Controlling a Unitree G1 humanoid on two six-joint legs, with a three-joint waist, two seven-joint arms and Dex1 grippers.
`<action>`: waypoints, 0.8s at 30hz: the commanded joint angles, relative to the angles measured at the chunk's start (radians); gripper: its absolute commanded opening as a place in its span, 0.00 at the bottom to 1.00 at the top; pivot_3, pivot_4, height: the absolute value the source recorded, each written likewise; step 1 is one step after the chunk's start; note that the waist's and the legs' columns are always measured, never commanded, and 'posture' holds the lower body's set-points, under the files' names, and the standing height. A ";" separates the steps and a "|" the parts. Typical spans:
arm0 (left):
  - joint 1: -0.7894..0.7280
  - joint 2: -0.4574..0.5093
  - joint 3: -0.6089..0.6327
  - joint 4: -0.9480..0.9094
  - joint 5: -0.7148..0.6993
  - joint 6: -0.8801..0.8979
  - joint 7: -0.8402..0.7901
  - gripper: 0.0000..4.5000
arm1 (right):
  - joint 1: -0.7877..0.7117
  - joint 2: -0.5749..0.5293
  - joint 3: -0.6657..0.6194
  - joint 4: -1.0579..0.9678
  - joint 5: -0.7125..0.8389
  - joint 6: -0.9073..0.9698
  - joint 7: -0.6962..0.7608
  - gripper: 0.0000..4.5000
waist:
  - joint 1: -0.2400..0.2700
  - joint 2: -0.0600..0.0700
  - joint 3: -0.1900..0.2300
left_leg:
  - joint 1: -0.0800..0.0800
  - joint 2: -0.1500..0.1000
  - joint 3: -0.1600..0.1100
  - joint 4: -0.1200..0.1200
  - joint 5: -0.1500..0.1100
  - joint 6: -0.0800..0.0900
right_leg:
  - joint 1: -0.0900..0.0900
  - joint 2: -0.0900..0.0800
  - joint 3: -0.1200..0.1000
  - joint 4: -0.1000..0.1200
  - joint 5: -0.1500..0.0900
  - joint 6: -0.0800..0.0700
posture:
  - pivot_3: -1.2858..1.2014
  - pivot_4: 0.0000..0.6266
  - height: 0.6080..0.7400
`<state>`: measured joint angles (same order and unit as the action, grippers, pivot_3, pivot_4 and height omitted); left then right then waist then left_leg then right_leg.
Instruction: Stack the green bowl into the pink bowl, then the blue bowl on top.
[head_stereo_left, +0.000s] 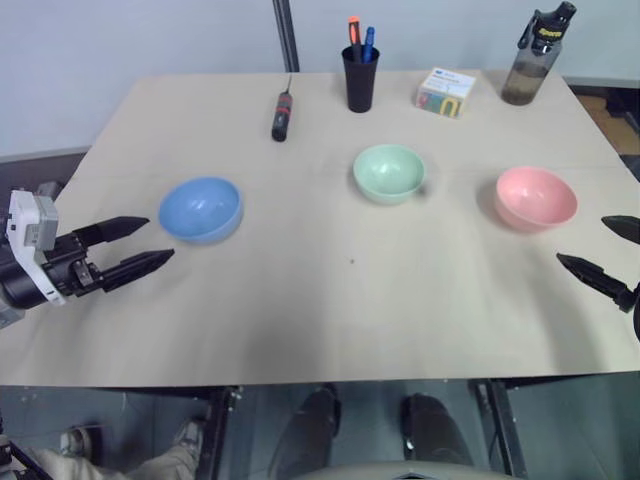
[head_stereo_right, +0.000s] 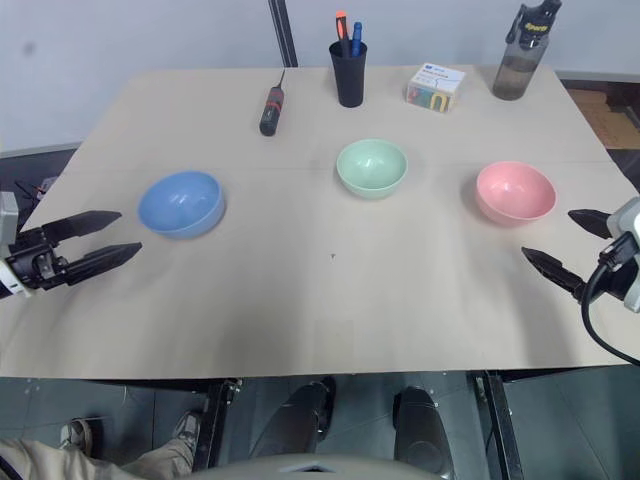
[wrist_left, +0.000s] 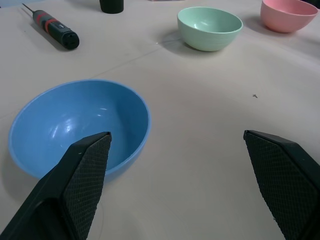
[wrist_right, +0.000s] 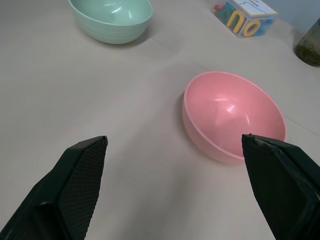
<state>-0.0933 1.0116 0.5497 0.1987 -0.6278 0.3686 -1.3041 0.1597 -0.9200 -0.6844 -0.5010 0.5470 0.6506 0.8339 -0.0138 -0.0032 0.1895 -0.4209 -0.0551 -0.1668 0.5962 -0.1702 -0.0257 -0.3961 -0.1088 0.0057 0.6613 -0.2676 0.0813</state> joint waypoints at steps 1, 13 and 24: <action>-0.041 0.006 -0.013 -0.009 -0.009 -0.004 -0.012 1.00 | -0.049 -0.022 0.016 -0.031 -0.002 0.039 -0.059 1.00 | 0.000 0.000 0.000 | 0.000 0.000 0.000 0.000 0.000 0.000 | 0.000 0.000 0.000 0.000 0.000 0.000 | 0.52 0.24 1.00; -0.084 -0.088 -0.127 -0.227 -0.110 0.085 -0.033 1.00 | -0.338 0.005 0.306 0.047 -0.037 0.224 -0.247 1.00 | -0.004 -0.001 0.000 | 0.002 0.003 0.009 0.000 0.000 0.000 | -0.002 0.003 0.007 0.000 0.004 0.001 | 0.52 0.24 1.00; -0.156 -0.180 -0.209 -0.465 -0.195 0.162 0.088 1.00 | -0.668 0.120 0.710 0.541 -0.327 0.003 -0.262 0.91 | -0.011 -0.003 0.001 | 0.003 0.003 0.013 0.002 0.000 0.000 | -0.002 0.004 0.011 0.000 0.008 0.005 | 0.52 0.24 1.00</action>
<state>-0.2531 0.8312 0.3285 -0.2129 -0.7910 0.5207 -1.2356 -0.4627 -0.8039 0.0056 -0.0315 0.2749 0.7225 0.5782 -0.0245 -0.0063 0.1907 -0.4179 -0.0524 -0.1536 0.5978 -0.1702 -0.0254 -0.3979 -0.1043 0.0173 0.6613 -0.2594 0.0866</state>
